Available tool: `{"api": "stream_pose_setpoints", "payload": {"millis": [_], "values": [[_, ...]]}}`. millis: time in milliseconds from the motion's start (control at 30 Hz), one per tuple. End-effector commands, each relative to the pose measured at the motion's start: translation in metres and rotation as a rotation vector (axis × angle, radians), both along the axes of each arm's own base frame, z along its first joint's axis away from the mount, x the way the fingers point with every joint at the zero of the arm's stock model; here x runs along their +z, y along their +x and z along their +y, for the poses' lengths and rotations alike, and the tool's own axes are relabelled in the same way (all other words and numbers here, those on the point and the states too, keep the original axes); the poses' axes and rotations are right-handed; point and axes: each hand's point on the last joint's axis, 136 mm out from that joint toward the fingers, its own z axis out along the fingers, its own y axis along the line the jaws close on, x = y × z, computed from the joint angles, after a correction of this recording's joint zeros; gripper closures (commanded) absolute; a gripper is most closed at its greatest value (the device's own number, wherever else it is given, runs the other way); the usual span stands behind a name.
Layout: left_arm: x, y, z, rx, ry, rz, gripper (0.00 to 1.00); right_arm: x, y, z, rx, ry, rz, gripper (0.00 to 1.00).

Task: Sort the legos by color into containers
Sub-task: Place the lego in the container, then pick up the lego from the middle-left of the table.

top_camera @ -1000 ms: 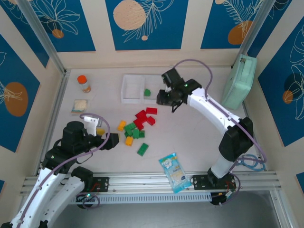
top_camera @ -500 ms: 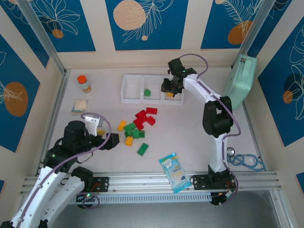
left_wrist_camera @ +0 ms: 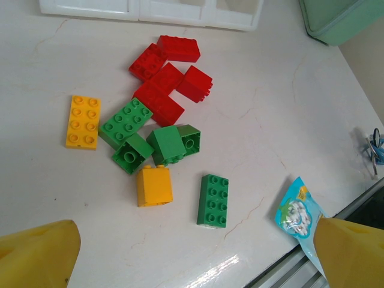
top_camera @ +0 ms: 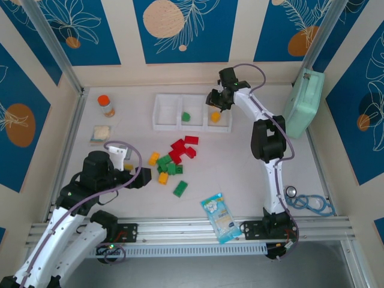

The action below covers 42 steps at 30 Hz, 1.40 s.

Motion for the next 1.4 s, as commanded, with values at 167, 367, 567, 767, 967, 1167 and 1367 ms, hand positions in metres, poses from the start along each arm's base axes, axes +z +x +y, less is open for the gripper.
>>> {"api": "stream_pose_setpoints", "payload": {"millis": [167,367,567,767,967,1167,1367], "values": [[0.000,0.003,0.005,0.027,0.021,0.001,0.01,-0.008,-0.003,0.008,-0.007,0.050,0.052,0.19],[0.001,0.003,0.010,0.053,0.035,-0.004,0.01,0.013,-0.020,0.011,0.002,0.077,0.042,0.05],[0.002,0.004,0.011,0.058,0.038,-0.007,0.01,0.057,-0.050,0.018,0.033,0.156,-0.005,0.01],[-0.001,0.005,0.017,0.086,0.059,0.003,0.01,0.101,-0.096,0.027,0.104,0.179,-0.063,0.01],[-0.008,0.008,0.023,0.133,0.088,0.041,0.01,0.115,-0.156,0.034,0.179,0.195,-0.081,0.01],[-0.032,0.014,0.031,0.222,0.156,0.181,0.01,0.092,-0.221,0.028,0.232,0.186,-0.075,0.01],[-0.064,0.018,0.013,0.226,0.124,0.297,0.03,0.057,-0.274,0.016,0.235,0.210,-0.001,0.04]]}}
